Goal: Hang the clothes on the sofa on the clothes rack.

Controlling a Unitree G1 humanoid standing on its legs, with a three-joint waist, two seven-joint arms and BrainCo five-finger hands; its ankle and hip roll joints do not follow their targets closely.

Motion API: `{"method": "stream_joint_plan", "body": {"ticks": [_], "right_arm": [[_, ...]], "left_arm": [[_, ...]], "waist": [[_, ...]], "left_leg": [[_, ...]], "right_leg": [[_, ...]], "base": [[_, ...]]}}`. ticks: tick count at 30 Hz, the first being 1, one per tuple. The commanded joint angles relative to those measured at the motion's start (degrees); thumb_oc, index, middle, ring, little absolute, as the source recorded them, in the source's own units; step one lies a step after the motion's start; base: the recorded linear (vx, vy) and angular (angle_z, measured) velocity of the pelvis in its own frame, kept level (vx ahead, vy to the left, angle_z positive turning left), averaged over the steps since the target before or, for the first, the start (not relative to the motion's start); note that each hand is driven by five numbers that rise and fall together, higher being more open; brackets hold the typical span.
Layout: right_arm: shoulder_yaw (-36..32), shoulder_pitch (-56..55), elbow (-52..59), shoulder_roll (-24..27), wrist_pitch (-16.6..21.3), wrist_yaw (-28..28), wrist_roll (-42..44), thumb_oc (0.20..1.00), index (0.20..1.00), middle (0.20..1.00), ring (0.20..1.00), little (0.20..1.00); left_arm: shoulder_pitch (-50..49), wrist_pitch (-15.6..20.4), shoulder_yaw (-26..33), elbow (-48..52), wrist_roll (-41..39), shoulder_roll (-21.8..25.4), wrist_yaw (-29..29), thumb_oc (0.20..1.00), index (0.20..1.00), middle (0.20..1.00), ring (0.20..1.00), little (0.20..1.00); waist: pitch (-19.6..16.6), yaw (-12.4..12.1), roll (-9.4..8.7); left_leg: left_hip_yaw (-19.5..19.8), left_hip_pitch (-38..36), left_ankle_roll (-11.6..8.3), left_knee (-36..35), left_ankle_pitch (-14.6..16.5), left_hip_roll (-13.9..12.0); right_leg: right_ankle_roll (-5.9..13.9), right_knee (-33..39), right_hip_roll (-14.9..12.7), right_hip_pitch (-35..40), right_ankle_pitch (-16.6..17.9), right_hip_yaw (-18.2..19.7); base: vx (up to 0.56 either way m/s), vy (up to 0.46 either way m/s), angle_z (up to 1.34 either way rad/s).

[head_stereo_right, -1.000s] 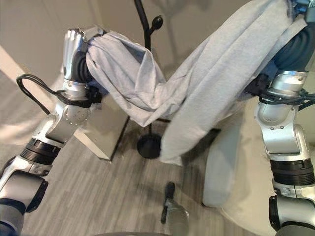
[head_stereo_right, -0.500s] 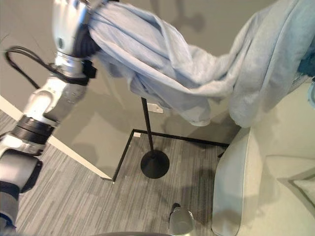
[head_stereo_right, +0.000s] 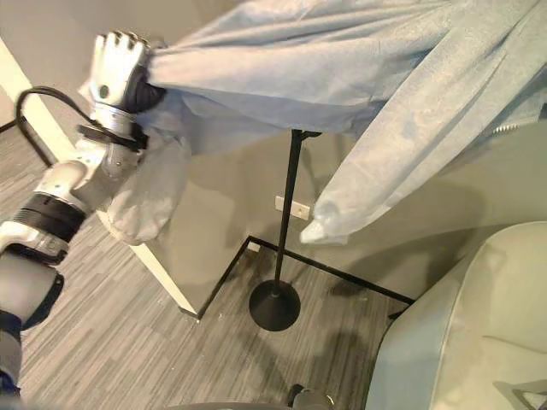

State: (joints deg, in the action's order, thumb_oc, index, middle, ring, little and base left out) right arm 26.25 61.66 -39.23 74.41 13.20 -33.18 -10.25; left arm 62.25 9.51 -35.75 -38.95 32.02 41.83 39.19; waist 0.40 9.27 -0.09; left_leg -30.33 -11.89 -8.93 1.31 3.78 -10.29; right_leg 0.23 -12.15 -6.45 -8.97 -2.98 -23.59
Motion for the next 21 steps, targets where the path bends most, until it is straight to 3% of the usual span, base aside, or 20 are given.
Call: {"method": "stream_joint_plan", "body": {"ticks": [1,3,7,8,9,10,11,12,13,14,15,17,18,21], "right_arm": [[1.5,8.7,-5.0,0.1,-3.5,0.9,4.4,0.2,0.2,0.2,0.2,0.2],[3.8,11.1,-5.9,-0.3,-3.5,1.0,4.3,0.2,0.2,0.2,0.2,0.2],[11.1,15.9,-13.0,-1.5,-3.3,1.6,4.0,0.2,0.2,0.2,0.2,0.2],[12.3,16.5,-14.6,-1.9,-3.1,1.8,4.4,0.2,0.2,0.2,0.2,0.2],[12.8,17.1,-15.7,-1.7,-3.2,2.0,4.7,0.2,0.2,0.2,0.2,0.2],[13.6,17.4,-17.0,-1.6,-3.5,2.4,4.8,0.2,0.2,0.2,0.2,0.2],[14.5,17.5,-18.2,-1.0,-3.8,3.1,4.7,0.2,0.2,0.2,0.2,0.2],[15.0,17.7,-18.4,-0.7,-3.9,3.4,4.4,0.2,0.2,0.2,0.2,0.2],[15.2,17.8,-18.4,-0.7,-3.9,3.4,4.4,0.2,0.2,0.2,0.2,0.2],[16.1,18.2,-20.0,-0.4,-4.1,3.6,4.0,0.2,0.2,0.2,0.2,0.2],[16.9,18.4,-21.4,-0.6,-4.2,3.8,3.8,0.2,0.2,0.2,0.2,0.2],[17.4,18.6,-21.5,-0.7,-4.2,3.8,3.8,0.2,0.2,0.2,0.2,0.2],[17.3,18.2,-22.0,-1.7,-4.1,4.2,4.2,0.2,0.2,0.2,0.2,0.2],[15.8,16.0,-22.4,-2.9,-3.7,5.1,5.1,0.2,0.2,0.2,0.2,0.2]], "left_arm": [[4.4,-0.4,3.6,-1.9,-6.4,1.4,-1.5,0.2,0.2,0.2,0.2,0.2],[5.2,-0.1,3.4,-2.4,-7.0,0.9,-1.7,0.2,0.2,0.2,0.2,0.2],[6.9,0.0,1.7,-4.6,-8.1,0.7,-2.7,0.2,0.2,0.2,0.2,0.2],[7.5,0.0,0.9,-5.9,-8.5,0.6,-2.8,0.2,0.2,0.2,0.2,0.2],[7.7,0.1,0.7,-6.3,-9.1,0.7,-3.1,0.2,0.2,0.2,0.2,0.2],[7.8,0.3,0.7,-6.3,-9.7,0.7,-3.5,0.2,0.2,0.2,0.2,0.2],[7.5,0.8,0.9,-5.8,-10.1,0.9,-4.5,0.2,0.2,0.2,0.2,0.2],[7.5,0.9,0.8,-5.2,-10.0,1.2,-4.9,0.2,0.2,0.2,0.2,0.2],[7.5,0.9,0.9,-5.2,-10.0,1.2,-5.0,0.2,0.2,0.2,0.2,0.2],[7.0,1.1,1.4,-4.2,-9.7,1.1,-5.1,0.2,0.2,0.2,0.2,0.2],[6.0,1.3,1.9,-3.9,-9.9,1.1,-5.3,0.2,0.2,0.2,0.2,0.2],[5.3,1.3,2.1,-3.8,-9.9,1.4,-5.3,0.2,0.2,0.2,0.2,0.2],[3.9,1.0,3.1,-4.3,-10.3,1.7,-5.5,0.2,0.2,0.2,0.2,0.2],[0.5,1.0,4.9,-3.3,-10.5,2.5,-6.7,0.2,0.2,0.2,0.2,0.2]], "waist": [[-1.7,0.8,-0.25],[-1.5,0.8,-0.26],[-0.2,-1.2,-2.51],[0.0,-1.5,-3.06],[0.3,-2.2,-4.02],[0.8,-3.1,-4.82],[1.1,-3.6,-5.88],[1.2,-3.9,-6.45],[1.1,-3.7,-6.48],[1.1,-4.1,-7.23],[0.8,-4.7,-7.46],[0.8,-5.2,-7.5],[1.1,-6.3,-7.43],[1.1,-7.4,-7.36]], "left_leg": [[0.4,-3.9,-2.43,4.9,-4.9,-0.9],[0.4,-3.5,-3.01,6.6,-6.1,-1.7],[1.0,1.6,-5.54,24.0,-16.2,-10.7],[0.0,2.2,-5.58,26.6,-17.3,-12.8],[-0.6,3.7,-5.29,27.9,-16.9,-13.2],[-0.6,6.4,-4.75,28.5,-14.6,-12.5],[0.2,10.4,-3.32,28.3,-9.6,-9.8],[0.7,13.0,-2.07,27.2,-6.9,-7.8],[0.7,13.2,-1.68,27.2,-6.6,-7.5],[-0.1,16.4,0.5,21.7,-2.2,-4.3],[0.0,18.0,1.31,16.4,-3.0,-2.5],[1.1,19.3,1.11,12.0,-4.8,-1.8],[3.6,20.1,0.59,5.1,-7.7,-0.9],[5.1,19.5,0.75,1.0,-8.9,-0.1]], "right_leg": [[7.91,10.0,-1.3,4.6,5.5,4.0],[7.34,9.8,-0.7,4.7,4.7,3.9],[2.91,11.2,3.6,10.3,-0.2,3.0],[2.01,12.1,4.6,11.9,-0.8,2.7],[1.76,12.7,4.9,13.3,-1.2,2.9],[1.68,13.4,4.9,14.7,-1.1,3.6],[1.9,14.4,4.8,15.8,-0.7,4.3],[2.24,14.9,4.5,16.4,-0.3,5.2],[2.45,15.1,4.2,16.3,-0.2,5.1],[3.69,15.7,4.0,16.9,0.4,6.2],[4.48,16.0,3.8,17.4,0.6,7.0],[4.79,16.2,4.0,17.9,0.6,7.6],[5.31,16.5,4.7,18.7,0.4,9.0],[5.41,16.3,5.5,19.4,-0.2,9.7]], "base": [[0.07,-0.127,-0.01],[0.13,-0.226,-0.04],[0.2,-0.388,-0.13],[0.21,-0.333,-0.15],[0.19,-0.28,-0.2],[0.19,-0.212,-0.07],[0.14,-0.127,-0.02],[0.09,-0.04,0.13],[0.07,0.028,-0.03],[0.11,0.057,-0.04],[0.17,0.041,-0.2],[0.16,0.01,-0.24],[0.19,-0.039,-0.41],[0.2,-0.029,-0.63]]}}
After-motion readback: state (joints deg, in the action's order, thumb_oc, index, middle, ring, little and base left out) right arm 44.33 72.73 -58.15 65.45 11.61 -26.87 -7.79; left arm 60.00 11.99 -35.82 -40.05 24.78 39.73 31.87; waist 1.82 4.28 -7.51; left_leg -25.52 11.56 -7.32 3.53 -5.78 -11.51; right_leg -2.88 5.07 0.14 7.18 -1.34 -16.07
